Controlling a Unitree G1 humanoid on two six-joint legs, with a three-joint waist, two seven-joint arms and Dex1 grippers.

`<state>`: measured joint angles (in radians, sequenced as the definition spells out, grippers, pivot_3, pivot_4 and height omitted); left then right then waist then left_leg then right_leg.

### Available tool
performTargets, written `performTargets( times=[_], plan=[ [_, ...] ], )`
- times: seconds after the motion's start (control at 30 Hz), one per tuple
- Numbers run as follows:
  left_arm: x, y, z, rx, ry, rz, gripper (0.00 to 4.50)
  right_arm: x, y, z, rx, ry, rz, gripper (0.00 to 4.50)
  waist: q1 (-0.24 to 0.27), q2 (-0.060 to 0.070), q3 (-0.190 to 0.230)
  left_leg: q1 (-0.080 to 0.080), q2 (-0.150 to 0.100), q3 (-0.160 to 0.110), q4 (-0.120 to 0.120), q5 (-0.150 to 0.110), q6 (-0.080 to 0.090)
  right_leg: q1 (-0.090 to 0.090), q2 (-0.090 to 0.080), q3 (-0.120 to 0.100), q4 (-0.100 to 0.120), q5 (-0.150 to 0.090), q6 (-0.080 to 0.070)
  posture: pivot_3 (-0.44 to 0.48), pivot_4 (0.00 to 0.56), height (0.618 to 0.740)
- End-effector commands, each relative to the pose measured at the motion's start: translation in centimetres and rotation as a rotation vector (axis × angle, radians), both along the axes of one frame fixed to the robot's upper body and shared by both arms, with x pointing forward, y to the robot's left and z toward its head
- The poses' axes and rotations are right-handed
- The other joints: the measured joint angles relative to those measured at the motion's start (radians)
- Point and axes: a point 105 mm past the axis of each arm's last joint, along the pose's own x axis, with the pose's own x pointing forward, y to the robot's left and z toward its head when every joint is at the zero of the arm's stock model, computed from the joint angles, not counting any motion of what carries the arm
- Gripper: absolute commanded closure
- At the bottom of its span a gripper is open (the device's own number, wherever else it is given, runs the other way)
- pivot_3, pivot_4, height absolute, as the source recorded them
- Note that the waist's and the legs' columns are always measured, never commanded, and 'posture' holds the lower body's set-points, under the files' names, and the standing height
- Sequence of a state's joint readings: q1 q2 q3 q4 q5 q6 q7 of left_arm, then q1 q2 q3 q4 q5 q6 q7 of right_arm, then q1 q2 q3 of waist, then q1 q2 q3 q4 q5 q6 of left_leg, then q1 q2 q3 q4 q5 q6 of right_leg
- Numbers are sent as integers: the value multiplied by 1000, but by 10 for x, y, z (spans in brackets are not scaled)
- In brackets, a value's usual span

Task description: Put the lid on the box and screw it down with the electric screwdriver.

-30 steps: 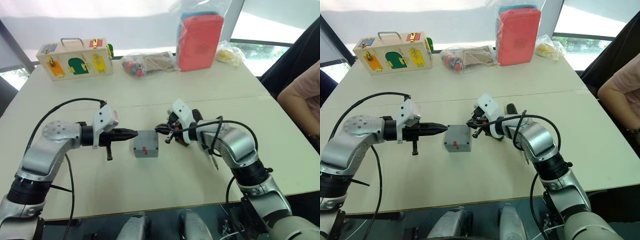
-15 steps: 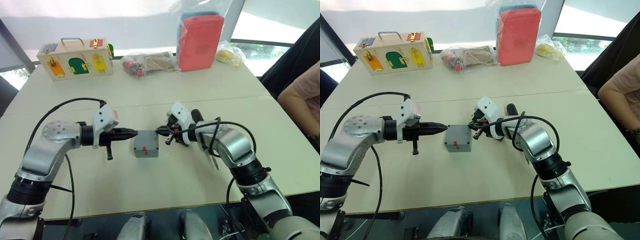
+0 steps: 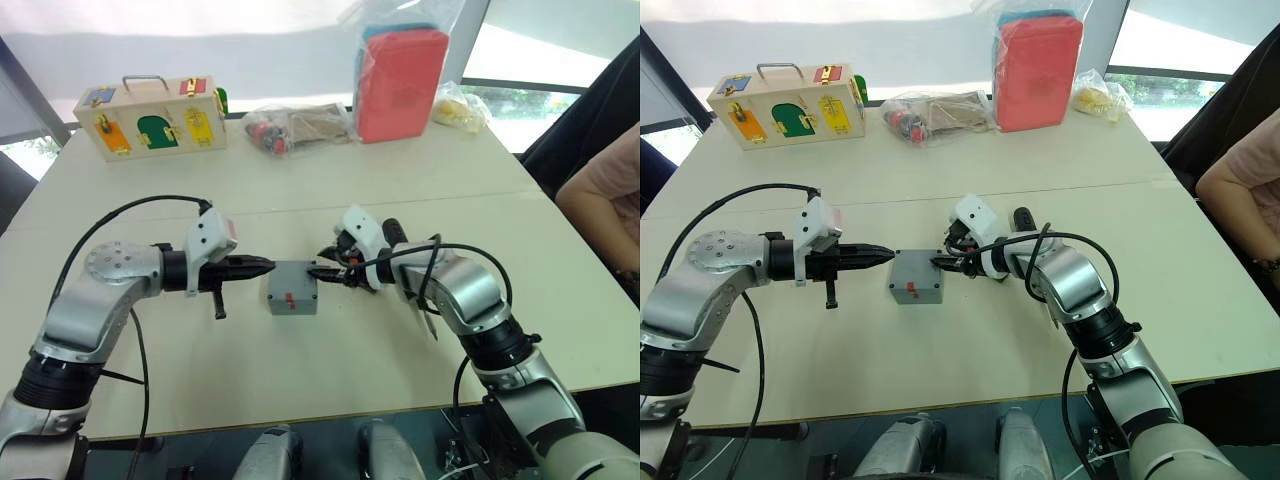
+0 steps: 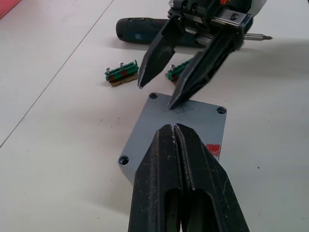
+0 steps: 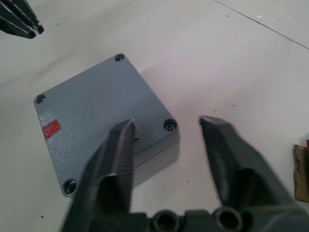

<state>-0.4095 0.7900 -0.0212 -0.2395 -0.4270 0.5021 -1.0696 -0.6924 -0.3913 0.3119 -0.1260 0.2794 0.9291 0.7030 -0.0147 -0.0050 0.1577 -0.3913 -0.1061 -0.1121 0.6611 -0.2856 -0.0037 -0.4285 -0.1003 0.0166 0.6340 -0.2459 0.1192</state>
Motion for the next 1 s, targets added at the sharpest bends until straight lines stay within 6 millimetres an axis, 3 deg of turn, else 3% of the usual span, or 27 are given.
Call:
performTargets(
  times=[0.03,0.07,0.2,0.33,0.4,0.5,0.67,1.0],
  plan=[
    [-3,-3,13,-14,-46,-16,4500,-1,-3,15,-24,-81,21,457,1,0,0,0,0,0,0,0,0,0,0,0,0,0,0,0,150,740],
    [-3,-3,13,-16,-46,-19,4500,-1,-11,21,-31,-99,4,60,1,0,0,0,0,0,0,0,0,0,0,0,0,0,0,0,150,740],
    [-3,-7,15,-29,-50,-38,4500,1,-44,49,-50,-123,-113,22,4,1,1,0,0,0,0,0,1,0,0,0,0,0,0,0,150,740],
    [-2,-11,14,-34,-54,-54,4500,1,-77,56,-157,-38,-236,22,3,0,1,0,0,0,0,-3,5,0,-1,0,-1,0,0,0,150,740],
    [-1,-12,14,-39,-56,-63,4500,5,-98,54,-242,60,-339,22,3,1,1,0,0,0,0,-3,5,0,-2,0,-1,0,0,0,150,740],
    [-1,-18,12,-46,-62,-80,4500,5,-113,51,-280,180,-418,22,1,1,1,0,0,0,0,-3,5,0,-2,0,-1,0,0,0,150,740],
    [0,-29,12,-85,-83,-108,4500,9,-122,30,-354,371,-480,22,2,1,1,0,0,1,0,-3,5,0,-3,1,-2,0,0,0,150,740],
    [-7,-38,9,-118,-107,-105,4500,16,-139,-17,-515,537,-618,22,1,1,1,-1,0,1,0,-3,5,0,-3,1,-2,0,0,0,150,740]
  ],
)
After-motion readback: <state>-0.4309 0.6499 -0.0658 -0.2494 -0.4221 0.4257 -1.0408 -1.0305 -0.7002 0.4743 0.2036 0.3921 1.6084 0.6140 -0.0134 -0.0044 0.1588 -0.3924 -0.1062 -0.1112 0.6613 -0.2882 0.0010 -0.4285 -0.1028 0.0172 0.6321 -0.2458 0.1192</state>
